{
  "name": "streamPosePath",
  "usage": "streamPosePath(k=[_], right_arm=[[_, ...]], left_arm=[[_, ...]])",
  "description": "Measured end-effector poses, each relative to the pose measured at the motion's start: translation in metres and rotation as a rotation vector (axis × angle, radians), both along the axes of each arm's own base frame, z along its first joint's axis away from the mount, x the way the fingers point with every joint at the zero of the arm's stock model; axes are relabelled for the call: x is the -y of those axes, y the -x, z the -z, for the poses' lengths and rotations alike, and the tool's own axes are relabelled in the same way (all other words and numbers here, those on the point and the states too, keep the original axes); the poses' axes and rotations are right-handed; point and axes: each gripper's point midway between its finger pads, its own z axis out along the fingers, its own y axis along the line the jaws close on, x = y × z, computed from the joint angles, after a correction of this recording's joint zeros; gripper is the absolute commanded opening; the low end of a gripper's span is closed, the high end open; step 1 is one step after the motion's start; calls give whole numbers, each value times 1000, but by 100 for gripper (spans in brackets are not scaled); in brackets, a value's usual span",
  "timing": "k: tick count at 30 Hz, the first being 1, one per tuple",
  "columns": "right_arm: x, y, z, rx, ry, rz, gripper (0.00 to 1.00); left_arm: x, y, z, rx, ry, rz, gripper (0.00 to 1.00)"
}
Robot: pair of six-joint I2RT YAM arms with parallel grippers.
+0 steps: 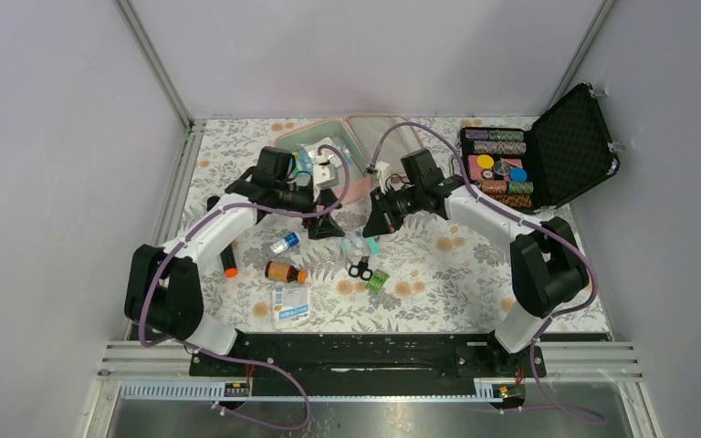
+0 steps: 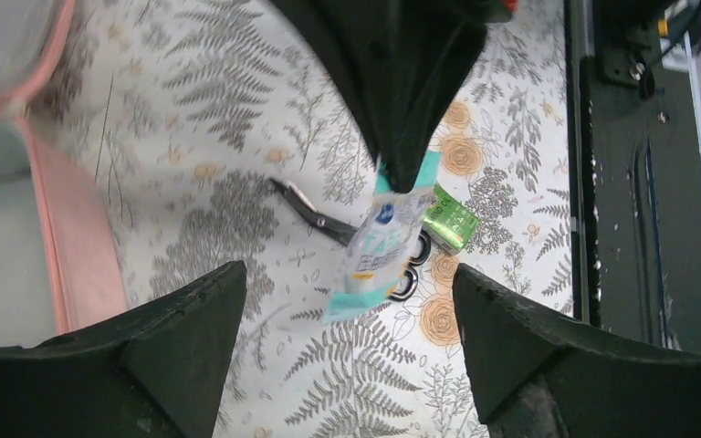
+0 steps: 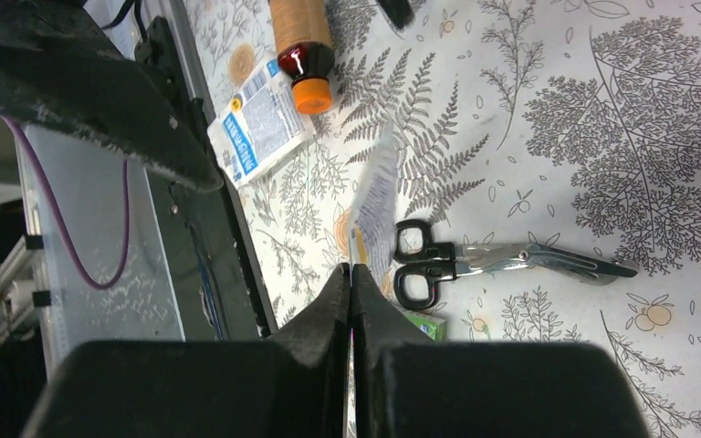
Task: Organize the medicine kit
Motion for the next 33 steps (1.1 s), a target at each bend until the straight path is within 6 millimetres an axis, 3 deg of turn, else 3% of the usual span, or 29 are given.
streamPosePath(k=[5, 13, 19, 24, 26, 29, 33], right_arm=[[5, 11, -8, 65, 12, -70, 0], [8, 23, -27, 131, -17, -138, 0], [8, 28, -30, 126, -27, -163, 0], [8, 26, -33, 136, -29, -163, 0], [8, 28, -32, 130, -26, -165, 1], [9, 28, -31, 124, -16, -159, 28], [10, 23, -33, 127, 9, -134, 50]], left_arm=[[19, 15, -10, 135, -32, 180, 80], [37, 51, 19, 186, -101, 375, 74], [38, 54, 29, 205, -113, 403, 43], [41, 57, 34, 221, -117, 420, 12], [43, 55, 34, 232, -116, 417, 8], [43, 53, 37, 231, -118, 403, 8], [39, 49, 46, 172, -138, 339, 10]])
